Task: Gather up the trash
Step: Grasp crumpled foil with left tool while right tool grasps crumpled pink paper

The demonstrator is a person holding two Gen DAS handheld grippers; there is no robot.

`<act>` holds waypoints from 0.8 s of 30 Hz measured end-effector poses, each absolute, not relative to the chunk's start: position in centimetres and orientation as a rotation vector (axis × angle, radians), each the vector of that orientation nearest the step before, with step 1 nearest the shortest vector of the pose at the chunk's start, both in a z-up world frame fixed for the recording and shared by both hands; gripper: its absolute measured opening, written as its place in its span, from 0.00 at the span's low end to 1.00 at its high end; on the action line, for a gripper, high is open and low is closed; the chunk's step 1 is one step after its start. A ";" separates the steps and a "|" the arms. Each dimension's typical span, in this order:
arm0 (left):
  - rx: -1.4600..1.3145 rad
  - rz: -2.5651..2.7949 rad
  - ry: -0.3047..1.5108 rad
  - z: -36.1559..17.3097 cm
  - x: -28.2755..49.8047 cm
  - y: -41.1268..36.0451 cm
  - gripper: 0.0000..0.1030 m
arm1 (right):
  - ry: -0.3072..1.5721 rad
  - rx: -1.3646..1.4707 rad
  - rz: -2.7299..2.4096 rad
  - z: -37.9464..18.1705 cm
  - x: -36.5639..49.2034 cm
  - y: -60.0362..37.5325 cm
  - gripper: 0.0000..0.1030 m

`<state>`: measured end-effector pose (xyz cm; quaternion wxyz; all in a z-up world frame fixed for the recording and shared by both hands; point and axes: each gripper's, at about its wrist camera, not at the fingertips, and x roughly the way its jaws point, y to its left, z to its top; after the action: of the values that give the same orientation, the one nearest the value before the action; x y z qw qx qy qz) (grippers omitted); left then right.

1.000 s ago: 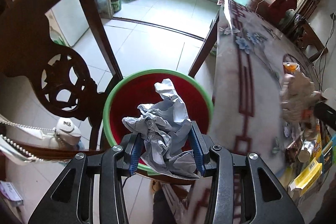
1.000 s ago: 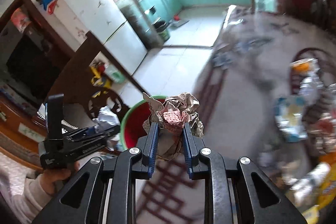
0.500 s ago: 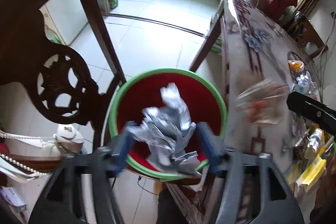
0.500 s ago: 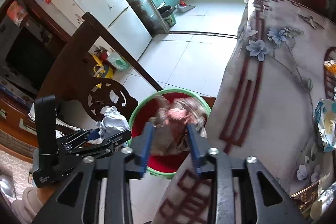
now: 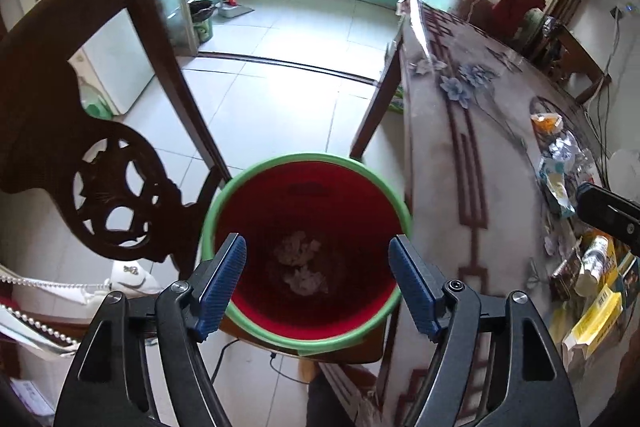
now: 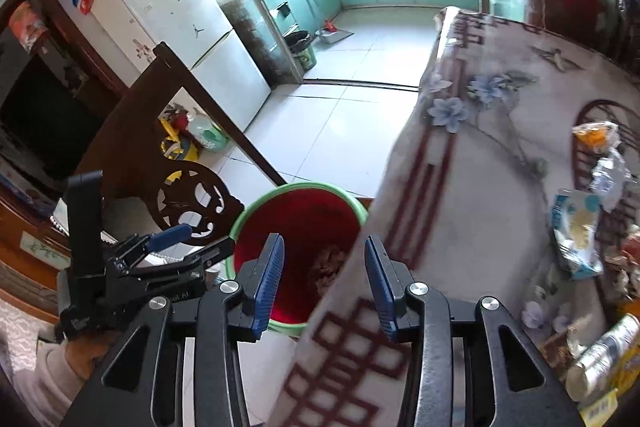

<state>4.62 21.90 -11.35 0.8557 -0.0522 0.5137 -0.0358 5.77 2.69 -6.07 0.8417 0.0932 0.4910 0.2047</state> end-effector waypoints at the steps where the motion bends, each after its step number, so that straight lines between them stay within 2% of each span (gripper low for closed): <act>1: -0.111 -0.086 1.083 -11.3 4.6 21.6 0.71 | 1.036 0.194 0.419 -5.9 5.4 1.9 0.39; 6: -0.109 -0.131 1.081 -10.7 4.4 19.0 0.71 | 1.025 0.178 0.311 -5.2 3.9 -3.9 0.43; 12: -0.077 -0.180 1.064 -9.6 3.7 14.4 0.72 | 1.028 0.127 0.128 -5.3 4.2 -14.2 0.52; 18: -0.115 -0.198 1.077 -9.1 3.5 8.8 0.72 | 1.140 0.041 0.047 -9.0 7.5 -22.9 0.54; 24: -0.110 -0.258 1.057 -8.1 4.5 1.2 0.74 | 1.237 0.078 0.152 -13.1 9.6 -26.4 0.54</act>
<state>4.51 1.21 -8.08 0.8543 -0.0522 0.5024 -0.1225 9.62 -26.42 -13.15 0.8112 0.0366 0.5793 0.0713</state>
